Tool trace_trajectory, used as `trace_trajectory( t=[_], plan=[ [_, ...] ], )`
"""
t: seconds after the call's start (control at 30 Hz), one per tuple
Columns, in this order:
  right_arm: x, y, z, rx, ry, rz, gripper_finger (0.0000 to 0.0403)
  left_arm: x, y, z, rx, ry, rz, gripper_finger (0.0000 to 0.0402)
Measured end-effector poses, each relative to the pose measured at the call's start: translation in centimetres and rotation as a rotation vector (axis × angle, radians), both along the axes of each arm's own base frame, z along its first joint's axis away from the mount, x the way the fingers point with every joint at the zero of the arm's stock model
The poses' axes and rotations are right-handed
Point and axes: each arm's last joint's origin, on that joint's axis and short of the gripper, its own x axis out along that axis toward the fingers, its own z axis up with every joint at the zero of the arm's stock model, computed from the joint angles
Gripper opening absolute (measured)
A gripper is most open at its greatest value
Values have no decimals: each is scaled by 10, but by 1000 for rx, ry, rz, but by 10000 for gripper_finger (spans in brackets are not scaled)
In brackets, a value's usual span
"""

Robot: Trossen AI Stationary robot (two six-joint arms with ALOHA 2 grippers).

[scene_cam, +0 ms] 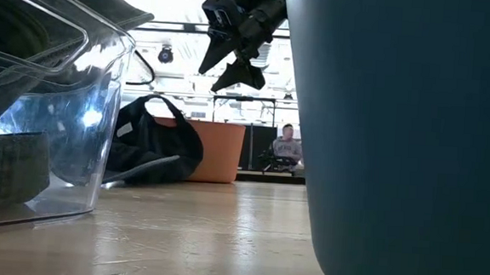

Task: Pick & Place hat
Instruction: Put the blue cap into the orange bin

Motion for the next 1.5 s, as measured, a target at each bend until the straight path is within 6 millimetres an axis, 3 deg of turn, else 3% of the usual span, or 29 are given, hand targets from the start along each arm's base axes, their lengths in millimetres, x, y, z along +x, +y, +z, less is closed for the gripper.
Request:
trace_trajectory(
  t=[0.17, 0.37, 0.53, 0.73, 0.93, 1.03, 1.17, 1.3, 1.5],
  plan=[
    [0, -2, 0, 0, 0, -3, 215, 11, 2, 3, 33, -137, 5, 129],
    [-2, -1, -1, -2, 15, 7, 215, 16, 4, 9, 70, -191, 2, 18],
    [-6, -1, 7, -40, -2, 40, 215, 20, 5, 30, 97, -270, -16, 10],
    [-29, -2, 52, -179, -90, 9, 215, 22, 7, 76, 197, -443, 40, 6],
    [-61, 0, 107, -361, -209, -107, 215, 17, 16, 119, 379, -636, 270, 6],
    [-75, -1, 126, -392, -250, -155, 215, 16, 23, 132, 445, -716, 381, 7],
    [-84, -7, 130, -351, -246, -211, 215, 19, 36, 130, 424, -740, 473, 8],
    [-88, -12, 124, -290, -194, -235, 215, 30, 48, 109, 246, -730, 519, 9],
    [-85, -14, 109, -219, -150, -249, 215, 43, 58, 77, 42, -853, 713, 10]
  ],
)
